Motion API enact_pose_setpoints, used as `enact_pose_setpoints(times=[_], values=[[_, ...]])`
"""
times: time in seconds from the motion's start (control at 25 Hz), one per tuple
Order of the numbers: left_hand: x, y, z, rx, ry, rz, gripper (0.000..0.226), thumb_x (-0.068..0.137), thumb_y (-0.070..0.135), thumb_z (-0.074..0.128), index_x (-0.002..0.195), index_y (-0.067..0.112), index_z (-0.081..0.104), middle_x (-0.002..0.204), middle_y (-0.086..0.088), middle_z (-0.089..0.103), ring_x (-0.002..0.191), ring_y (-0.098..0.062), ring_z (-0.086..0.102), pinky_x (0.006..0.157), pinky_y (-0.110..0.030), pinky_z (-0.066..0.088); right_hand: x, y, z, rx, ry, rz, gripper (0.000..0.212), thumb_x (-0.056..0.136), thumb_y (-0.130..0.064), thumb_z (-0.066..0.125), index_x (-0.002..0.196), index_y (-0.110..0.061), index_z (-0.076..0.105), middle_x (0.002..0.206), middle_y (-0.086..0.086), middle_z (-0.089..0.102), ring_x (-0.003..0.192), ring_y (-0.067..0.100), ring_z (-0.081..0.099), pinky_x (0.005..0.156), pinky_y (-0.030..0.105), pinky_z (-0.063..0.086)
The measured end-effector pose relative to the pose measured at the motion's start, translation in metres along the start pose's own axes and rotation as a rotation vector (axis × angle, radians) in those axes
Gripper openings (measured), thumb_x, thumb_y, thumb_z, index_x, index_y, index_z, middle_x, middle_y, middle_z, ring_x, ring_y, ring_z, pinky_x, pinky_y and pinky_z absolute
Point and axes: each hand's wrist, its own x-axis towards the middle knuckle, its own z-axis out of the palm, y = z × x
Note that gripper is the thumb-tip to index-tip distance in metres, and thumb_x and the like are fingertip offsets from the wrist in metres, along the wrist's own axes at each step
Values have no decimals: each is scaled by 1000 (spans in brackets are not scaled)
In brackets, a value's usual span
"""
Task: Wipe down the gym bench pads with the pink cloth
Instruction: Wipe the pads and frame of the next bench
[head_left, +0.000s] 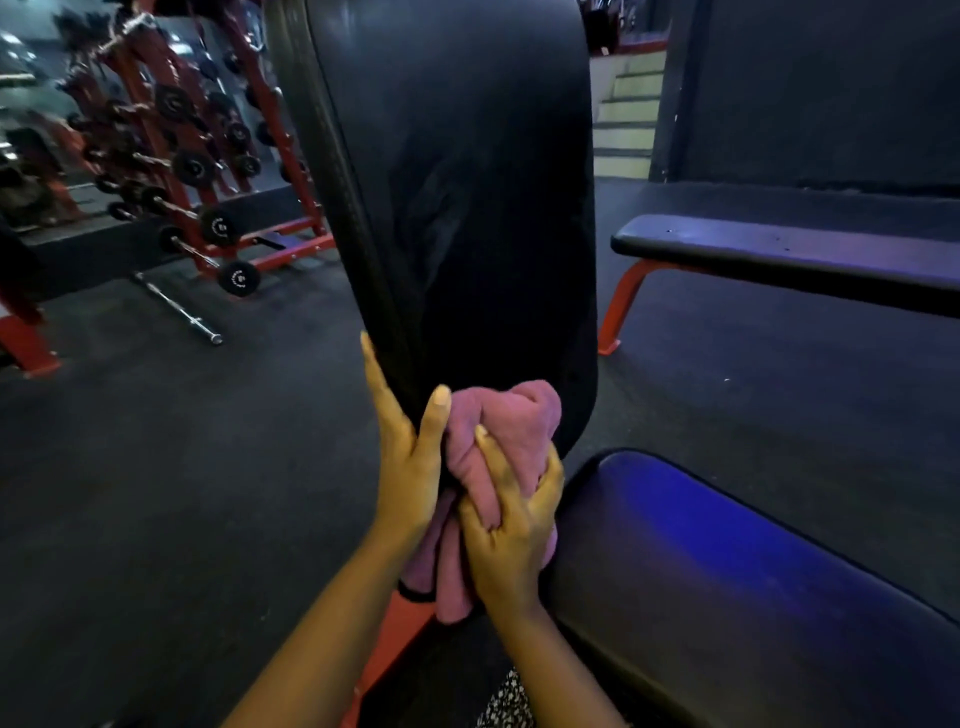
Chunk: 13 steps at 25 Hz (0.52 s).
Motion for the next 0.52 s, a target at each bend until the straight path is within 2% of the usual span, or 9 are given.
enact_pose_setpoints(times=[0.04, 0.12, 0.2, 0.28, 0.36, 0.4, 0.44, 0.48, 0.52], values=[[-7, -6, 1, -27, -9, -37, 82, 83, 63, 45, 146, 37, -1, 147, 33, 9, 137, 11, 18, 110, -11, 22, -5, 2, 1, 8, 2, 11, 42, 84, -3, 65, 123, -16, 57, 134, -40, 21, 119, -12, 37, 95, 21, 43], [-13, -13, 3, -52, -10, -86, 83, 79, 70, 43, 145, 40, 3, 150, 27, 13, 138, 7, 20, 113, -18, 23, -5, 2, 4, -13, 4, -17, 35, 90, -16, 58, 124, -21, 55, 135, -33, 26, 121, -3, 39, 97, 28, 44], [-10, -13, 5, 18, 15, -66, 85, 77, 70, 44, 141, 36, 2, 147, 27, 11, 133, 18, 17, 106, -3, 21, 2, 15, 2, 4, -2, -20, 41, 92, -26, 51, 131, -34, 46, 136, -15, 37, 123, 14, 44, 99, 41, 44], [-7, -16, 5, 78, 34, -56, 91, 72, 74, 49, 140, 41, -3, 154, 19, 7, 138, 10, 14, 107, -5, 20, 21, 37, -4, 46, -46, 49, 47, 91, -22, 48, 134, -40, 43, 140, -10, 42, 131, 15, 39, 110, 35, 31], [-8, -21, 3, 110, 24, -74, 90, 70, 75, 51, 136, 53, -6, 157, 14, 2, 142, 1, 11, 111, -16, 20, 48, 63, -11, -115, -80, 25, 42, 95, -29, 41, 136, -40, 41, 142, -17, 40, 137, 5, 29, 115, 25, 17], [-8, -22, 3, 125, 17, -79, 88, 69, 75, 51, 133, 57, -6, 156, 15, 1, 142, 0, 10, 111, -18, 20, 61, 78, -17, -178, -69, 92, 38, 96, -36, 37, 133, -42, 44, 137, -22, 43, 136, 2, 30, 113, 21, 19], [-8, -22, 3, 131, 7, -86, 87, 69, 76, 50, 132, 60, -7, 156, 16, 0, 142, 0, 9, 110, -18, 20, 74, 88, -21, -261, 15, 223, 30, 95, -43, 39, 122, -43, 52, 124, -25, 52, 128, 2, 41, 105, 18, 29], [-7, -22, 3, 129, 1, -90, 86, 69, 76, 50, 131, 62, -8, 156, 16, 0, 142, 0, 9, 109, -17, 20, 86, 95, -21, -376, 99, 381, 21, 93, -46, 43, 106, -41, 59, 103, -23, 59, 111, 5, 54, 88, 12, 39], [-7, -22, 2, 125, -3, -82, 86, 69, 76, 51, 131, 63, -8, 156, 16, 0, 142, 0, 9, 109, -17, 20, 93, 101, -19, -374, 137, 552, 15, 92, -46, 47, 95, -40, 60, 86, -20, 57, 90, 3, 58, 69, 5, 38]])
